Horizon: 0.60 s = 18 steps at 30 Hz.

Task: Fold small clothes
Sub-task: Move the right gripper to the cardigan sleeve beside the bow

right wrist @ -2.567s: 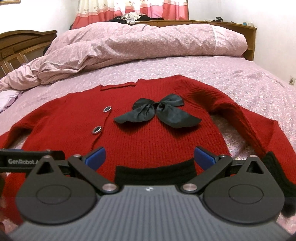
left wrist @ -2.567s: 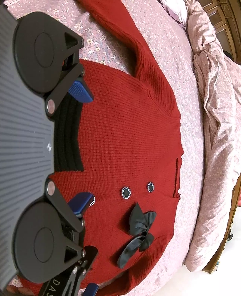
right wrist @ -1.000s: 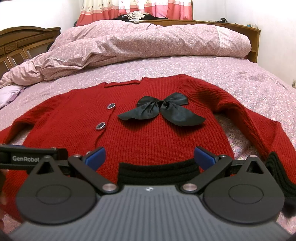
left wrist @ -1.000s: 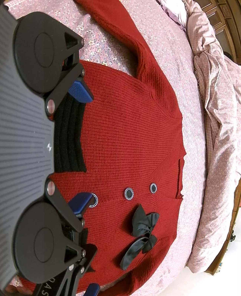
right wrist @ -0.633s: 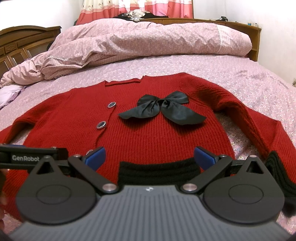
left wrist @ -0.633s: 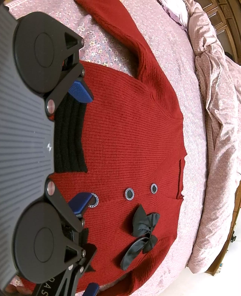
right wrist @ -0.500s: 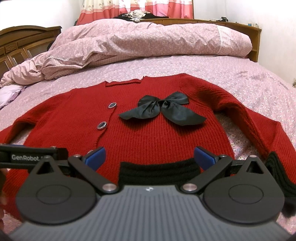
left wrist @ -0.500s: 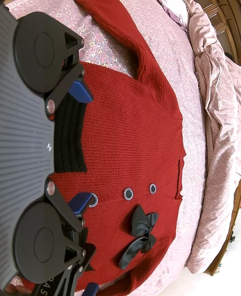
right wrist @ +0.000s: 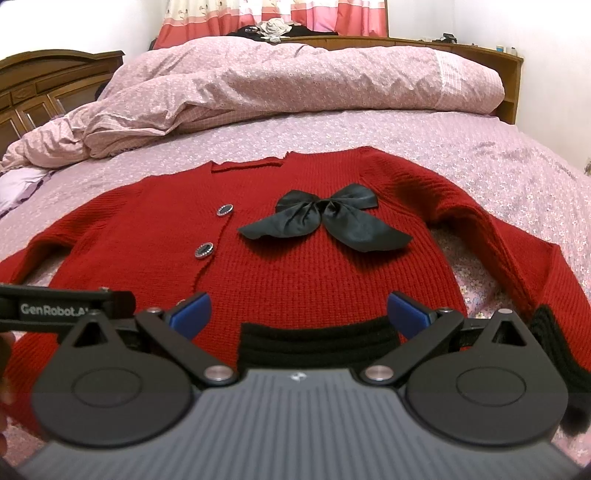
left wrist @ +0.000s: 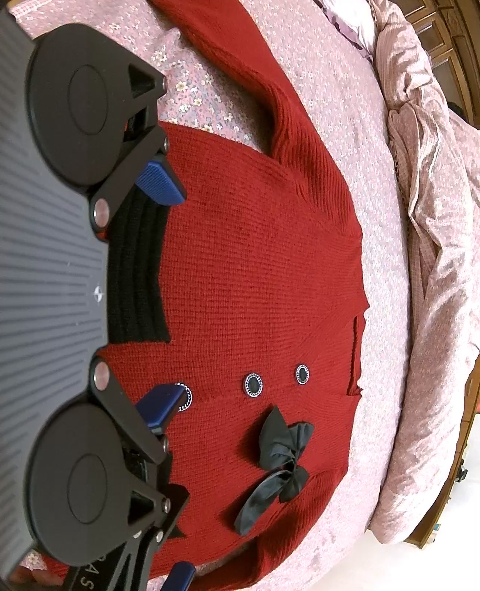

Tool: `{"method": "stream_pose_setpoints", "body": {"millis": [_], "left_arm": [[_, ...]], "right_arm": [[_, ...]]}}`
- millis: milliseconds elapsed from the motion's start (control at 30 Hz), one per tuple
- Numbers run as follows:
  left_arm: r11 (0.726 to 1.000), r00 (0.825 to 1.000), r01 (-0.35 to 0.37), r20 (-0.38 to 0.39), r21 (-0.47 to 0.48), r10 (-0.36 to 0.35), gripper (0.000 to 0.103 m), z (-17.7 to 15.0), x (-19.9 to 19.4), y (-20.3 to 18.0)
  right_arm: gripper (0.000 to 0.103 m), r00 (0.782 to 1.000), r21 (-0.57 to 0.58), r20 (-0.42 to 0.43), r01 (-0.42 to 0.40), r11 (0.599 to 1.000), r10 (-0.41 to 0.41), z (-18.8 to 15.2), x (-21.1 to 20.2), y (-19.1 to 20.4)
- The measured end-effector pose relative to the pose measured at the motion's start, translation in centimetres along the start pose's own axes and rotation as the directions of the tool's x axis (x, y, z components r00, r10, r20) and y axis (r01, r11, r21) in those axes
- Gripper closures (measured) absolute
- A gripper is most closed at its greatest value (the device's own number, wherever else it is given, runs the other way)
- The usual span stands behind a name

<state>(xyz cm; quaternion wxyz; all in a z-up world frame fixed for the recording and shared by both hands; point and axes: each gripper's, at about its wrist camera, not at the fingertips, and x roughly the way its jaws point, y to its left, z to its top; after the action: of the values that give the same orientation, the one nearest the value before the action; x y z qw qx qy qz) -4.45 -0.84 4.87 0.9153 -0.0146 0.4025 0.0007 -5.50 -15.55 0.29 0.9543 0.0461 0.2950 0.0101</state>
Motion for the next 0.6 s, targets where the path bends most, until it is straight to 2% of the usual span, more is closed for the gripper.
{"method": "stream_pose_setpoints", "body": {"millis": [167, 367, 600], "left_arm": [[1.0, 1.0, -0.003, -0.003, 0.011, 0.003, 0.0, 0.3, 0.4, 0.0], [0.999, 1.0, -0.012, -0.013, 0.031, 0.012, 0.0, 1.1, 1.5, -0.2], [0.998, 1.0, -0.013, -0.02, 0.055, 0.014, 0.0, 2.0, 2.5, -0.6]], "right_arm": [[0.0, 1.0, 0.01, 0.006, 0.02, 1.0, -0.02, 0.3, 0.0, -0.5], [0.0, 0.998, 0.063, 0.011, 0.054, 0.997, -0.055, 1.5, 0.0, -3.5], [0.0, 0.985, 0.069, 0.022, 0.169, 0.983, -0.171, 2.5, -0.6, -7.8]]}}
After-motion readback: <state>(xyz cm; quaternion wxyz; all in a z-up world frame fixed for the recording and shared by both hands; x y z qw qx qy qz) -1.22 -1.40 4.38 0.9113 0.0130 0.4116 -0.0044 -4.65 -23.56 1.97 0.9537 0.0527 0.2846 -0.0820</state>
